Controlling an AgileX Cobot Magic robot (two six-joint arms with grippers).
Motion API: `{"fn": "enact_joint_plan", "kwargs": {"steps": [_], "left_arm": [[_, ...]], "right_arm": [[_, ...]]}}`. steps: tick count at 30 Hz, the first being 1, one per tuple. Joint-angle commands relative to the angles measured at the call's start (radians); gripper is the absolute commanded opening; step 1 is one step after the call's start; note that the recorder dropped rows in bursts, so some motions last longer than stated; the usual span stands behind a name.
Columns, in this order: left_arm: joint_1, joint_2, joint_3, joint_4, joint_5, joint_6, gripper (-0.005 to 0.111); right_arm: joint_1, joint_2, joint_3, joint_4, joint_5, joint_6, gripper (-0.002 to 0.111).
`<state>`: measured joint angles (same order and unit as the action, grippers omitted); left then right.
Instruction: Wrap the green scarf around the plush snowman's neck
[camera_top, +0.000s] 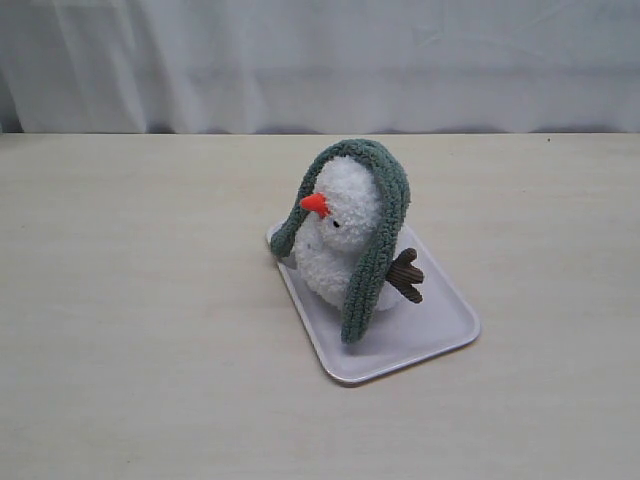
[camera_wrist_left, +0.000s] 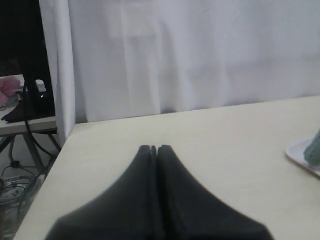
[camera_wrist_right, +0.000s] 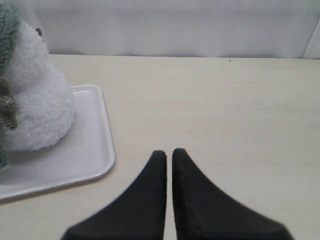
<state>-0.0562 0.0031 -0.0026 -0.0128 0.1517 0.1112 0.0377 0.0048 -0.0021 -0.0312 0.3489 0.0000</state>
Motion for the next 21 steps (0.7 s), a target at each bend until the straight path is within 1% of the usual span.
{"fn": "enact_joint_plan", "kwargs": {"steps": [1,9,16,21], "left_arm": [[0.003,-0.003,0.003,0.000,-0.031,-0.058,0.000],[0.003,-0.003,0.003,-0.007,-0.034,-0.064,0.000],[0.003,-0.003,0.003,-0.007,-0.094,-0.069,0.000],[0.003,-0.003,0.003,-0.002,-0.094,-0.092,0.000]], "right_arm": [[-0.002,-0.005,0.002,0.002,-0.004,0.000,0.004],[-0.002,-0.005,0.002,0.002,-0.004,0.000,0.004],[-0.002,-0.005,0.002,0.002,-0.004,0.000,0.004],[-0.002,-0.005,0.002,0.002,-0.004,0.000,0.004]]}}
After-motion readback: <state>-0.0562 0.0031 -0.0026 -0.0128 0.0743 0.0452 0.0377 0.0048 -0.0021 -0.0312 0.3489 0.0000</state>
